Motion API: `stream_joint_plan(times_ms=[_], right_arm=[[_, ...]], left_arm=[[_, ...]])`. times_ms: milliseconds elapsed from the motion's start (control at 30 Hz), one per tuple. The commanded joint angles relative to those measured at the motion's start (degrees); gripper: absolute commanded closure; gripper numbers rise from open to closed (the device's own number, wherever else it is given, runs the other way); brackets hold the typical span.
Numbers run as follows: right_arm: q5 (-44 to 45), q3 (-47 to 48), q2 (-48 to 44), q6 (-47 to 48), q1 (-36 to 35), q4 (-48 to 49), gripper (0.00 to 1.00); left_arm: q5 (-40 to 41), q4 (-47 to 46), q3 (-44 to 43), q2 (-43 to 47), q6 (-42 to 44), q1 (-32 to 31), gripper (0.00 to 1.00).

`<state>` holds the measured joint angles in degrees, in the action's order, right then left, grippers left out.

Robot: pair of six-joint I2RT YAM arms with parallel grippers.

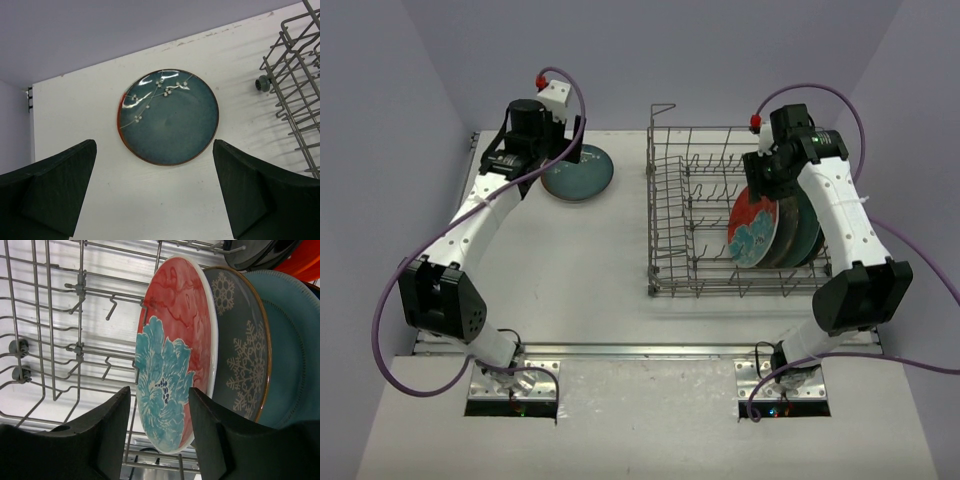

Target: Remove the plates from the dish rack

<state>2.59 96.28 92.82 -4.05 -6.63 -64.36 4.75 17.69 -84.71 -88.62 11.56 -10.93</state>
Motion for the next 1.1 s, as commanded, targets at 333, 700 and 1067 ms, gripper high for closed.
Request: stream_joint_plan(times_ms=[333, 700, 1067], right_arm=[[7.85, 1.01, -2.87, -2.33, 0.77, 5.8, 0.49], [3.88, -4.74, 2.71, -4.7, 4.7, 4.72, 0.57], [-4.27, -3.1, 3.76, -6.75, 4.79, 1.81, 0.97]], left_arm=[[1.78, -3.54, -0.13, 3.4, 1.97, -0.32, 0.0], [2.04, -2.99, -0.74, 3.19, 1.79, -0.32, 0.0], [2.4, -2.49, -0.06, 3.32, 1.05, -0.37, 0.0]])
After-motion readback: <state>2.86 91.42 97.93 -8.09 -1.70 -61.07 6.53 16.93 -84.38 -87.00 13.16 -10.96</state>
